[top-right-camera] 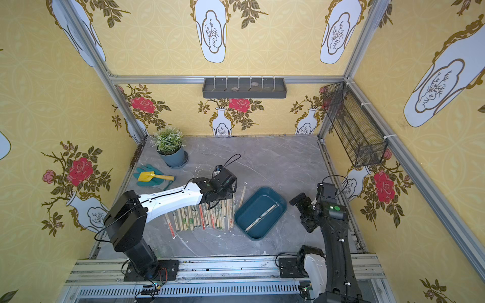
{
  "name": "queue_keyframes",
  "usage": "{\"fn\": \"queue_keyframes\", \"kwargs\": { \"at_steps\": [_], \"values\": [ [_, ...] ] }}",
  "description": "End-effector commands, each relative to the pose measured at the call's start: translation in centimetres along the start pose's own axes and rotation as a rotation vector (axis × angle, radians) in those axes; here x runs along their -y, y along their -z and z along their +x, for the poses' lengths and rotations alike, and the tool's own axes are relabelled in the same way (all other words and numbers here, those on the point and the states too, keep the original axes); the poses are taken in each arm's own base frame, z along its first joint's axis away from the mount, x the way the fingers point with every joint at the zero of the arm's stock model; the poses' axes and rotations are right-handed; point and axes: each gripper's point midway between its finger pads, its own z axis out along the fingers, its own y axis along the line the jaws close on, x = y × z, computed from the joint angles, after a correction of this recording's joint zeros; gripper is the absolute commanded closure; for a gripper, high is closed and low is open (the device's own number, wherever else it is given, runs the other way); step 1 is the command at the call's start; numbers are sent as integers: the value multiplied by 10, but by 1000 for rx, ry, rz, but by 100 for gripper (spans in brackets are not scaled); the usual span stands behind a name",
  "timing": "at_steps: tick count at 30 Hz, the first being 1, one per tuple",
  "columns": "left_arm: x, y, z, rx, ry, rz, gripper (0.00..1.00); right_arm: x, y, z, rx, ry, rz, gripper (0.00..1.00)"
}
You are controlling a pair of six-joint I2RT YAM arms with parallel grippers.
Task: Take the paired disposable chopsticks out of the storage box
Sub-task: Place the paired disposable chopsticks at the center of the board.
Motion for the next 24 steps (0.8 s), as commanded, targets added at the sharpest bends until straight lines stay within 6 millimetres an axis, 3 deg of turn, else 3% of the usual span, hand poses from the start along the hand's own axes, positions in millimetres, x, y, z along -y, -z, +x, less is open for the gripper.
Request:
{"fn": "queue_keyframes", "kwargs": {
  "at_steps": [1,11,18,24],
  "values": [
    [-4,-13,7,-11,67,-11,100,-6,2,-6,23,22,-19,3],
    [-13,-37,30,-65,88,-38,100,-7,3,-7,26,26,-16,2],
    [-6,-32,24,-58,70,-16,69,-8,5,-6,24,25,-16,2],
    [14,2,-7,24,-12,44,55,-11,6,-6,23,30,-31,3]
  ]
}}
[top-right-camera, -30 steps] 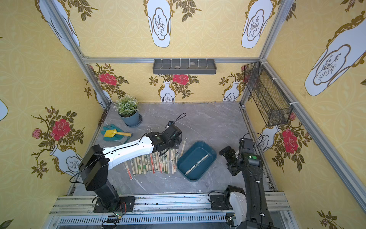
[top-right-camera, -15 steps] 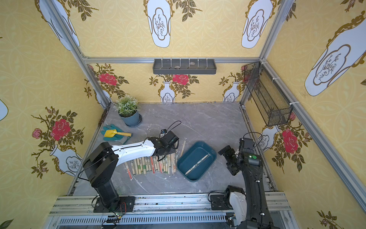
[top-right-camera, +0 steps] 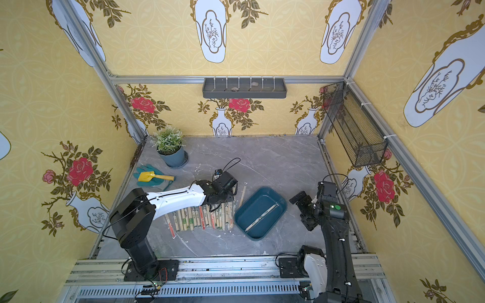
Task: Take the paired disposable chopsticks out of the storage box
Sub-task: Place the paired disposable chopsticks at the center of the board, then pick up the paired disposable chopsticks from the storage box.
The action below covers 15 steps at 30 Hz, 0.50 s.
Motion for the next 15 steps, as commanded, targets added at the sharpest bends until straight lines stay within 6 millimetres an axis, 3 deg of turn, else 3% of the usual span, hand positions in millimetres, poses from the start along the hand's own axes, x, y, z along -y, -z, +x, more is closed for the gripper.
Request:
{"fn": "queue_keyframes", "kwargs": {
  "at_steps": [1,4,7,11,15],
  "values": [
    [15,18,-15,47,-96,36,54,-5,2,-3,13,20,-18,3],
    [48,35,-24,77,-223,106,52,-7,4,-4,17,34,-23,2],
    [91,48,-15,72,-403,206,51,-10,7,-6,34,55,-24,3],
    [145,56,20,15,-605,361,51,-7,11,-7,49,66,-9,2],
    [169,49,55,-56,-696,424,51,2,9,-3,47,50,11,2]
  ]
}}
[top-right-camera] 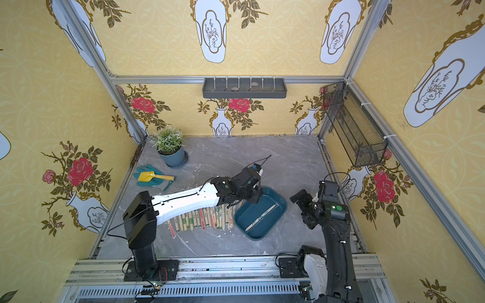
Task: Take the paired disposable chopsticks out of the storage box
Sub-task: Pick up the paired disposable chopsticks from the storage box.
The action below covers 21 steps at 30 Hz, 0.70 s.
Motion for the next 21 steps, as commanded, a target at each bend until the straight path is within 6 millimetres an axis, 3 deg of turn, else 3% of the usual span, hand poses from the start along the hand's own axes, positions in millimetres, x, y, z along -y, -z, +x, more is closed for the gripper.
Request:
{"fn": "queue_keyframes", "kwargs": {
  "at_steps": [1,9,21],
  "values": [
    [24,-13,20,-76,-116,81,51,10,-1,2,12,-2,34,3],
    [40,-48,64,-203,-195,117,51,20,-2,10,6,-26,49,3],
    [23,-90,106,-328,-220,53,51,20,-1,9,10,-26,49,3]
  ]
}}
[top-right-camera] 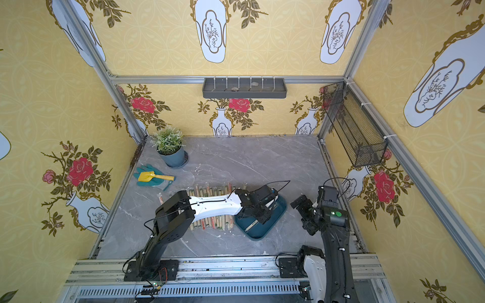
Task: Take the paired disposable chopsticks out of the storage box
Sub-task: Pick up the paired disposable chopsticks from the storage box.
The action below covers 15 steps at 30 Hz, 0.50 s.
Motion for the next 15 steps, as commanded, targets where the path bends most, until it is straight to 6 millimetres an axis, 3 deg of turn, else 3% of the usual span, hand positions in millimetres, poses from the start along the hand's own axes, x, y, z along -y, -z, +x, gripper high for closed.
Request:
{"fn": "queue_keyframes", "kwargs": {
  "at_steps": [1,7,15],
  "values": [
    [-4,-12,11,-48,-11,-18,50,0,0,-2,8,-5,3,3],
    [-12,-25,19,-85,-15,-62,54,-2,3,-3,13,2,2,3],
    [-12,-30,25,-104,-17,-61,82,-4,4,-4,16,8,1,2]
  ]
}}
